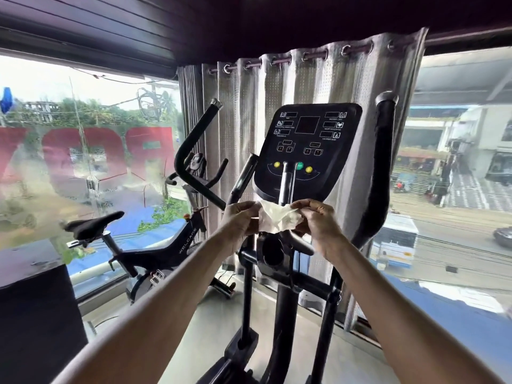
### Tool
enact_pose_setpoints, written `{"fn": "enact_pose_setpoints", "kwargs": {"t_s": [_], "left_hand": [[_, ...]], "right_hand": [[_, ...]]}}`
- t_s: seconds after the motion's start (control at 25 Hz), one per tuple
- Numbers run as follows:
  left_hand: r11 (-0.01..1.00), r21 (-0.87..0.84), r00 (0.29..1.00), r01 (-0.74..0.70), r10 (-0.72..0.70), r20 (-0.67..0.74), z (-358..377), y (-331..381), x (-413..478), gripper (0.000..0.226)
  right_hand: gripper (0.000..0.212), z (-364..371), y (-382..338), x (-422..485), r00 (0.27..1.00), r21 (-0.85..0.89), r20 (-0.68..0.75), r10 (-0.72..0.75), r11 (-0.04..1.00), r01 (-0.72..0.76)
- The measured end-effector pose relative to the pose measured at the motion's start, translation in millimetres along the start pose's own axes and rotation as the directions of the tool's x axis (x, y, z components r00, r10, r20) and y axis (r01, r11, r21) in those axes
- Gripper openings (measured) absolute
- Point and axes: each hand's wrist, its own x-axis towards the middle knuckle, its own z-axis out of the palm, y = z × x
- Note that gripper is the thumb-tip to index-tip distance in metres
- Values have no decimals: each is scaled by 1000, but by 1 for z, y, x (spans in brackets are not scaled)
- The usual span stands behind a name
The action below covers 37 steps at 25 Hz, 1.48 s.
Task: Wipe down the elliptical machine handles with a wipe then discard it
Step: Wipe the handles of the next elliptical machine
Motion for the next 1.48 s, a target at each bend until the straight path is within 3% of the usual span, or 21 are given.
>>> {"fn": "enact_pose_setpoints", "kwargs": {"t_s": [0.16,0.36,0.44,0.56,0.64,0.8,1.0,1.2,1.32,1.48], "left_hand": [[998,-64,1000,7,-7,8,1,-2,21,13],[999,-19,999,-44,44,-5,-5,-2,45,16],[996,31,997,-81,81,-1,-5,0,52,21],[992,71,994,-108,109,-7,-2,3,58,29],[995,57,996,-86,86,11,-1,3,65,29],[984,113,987,-140,129,95,-6,8,67,20],[963,153,965,-221,194,175,-13,10,69,23],[989,69,970,-130,112,214,-4,7,66,10],[998,-10,983,-56,57,175,5,5,63,11],[994,-105,989,-2,17,147,22,7,51,13]], "right_hand": [[23,0,2,13,991,11,-131,32,999,-31],[18,4,1,11,993,-157,-114,-32,987,14],[18,7,-2,9,997,-205,-33,-66,977,58],[51,10,5,8,979,-244,198,-40,966,89],[49,11,15,13,966,-314,246,-81,936,158],[4,14,19,24,968,-292,49,-248,923,251],[18,10,11,25,974,-107,-138,-181,980,167],[13,4,8,26,968,-11,-230,-98,995,98],[7,-4,5,24,980,30,-178,-92,995,99],[18,-16,1,22,987,2,-110,-118,993,119]]}}
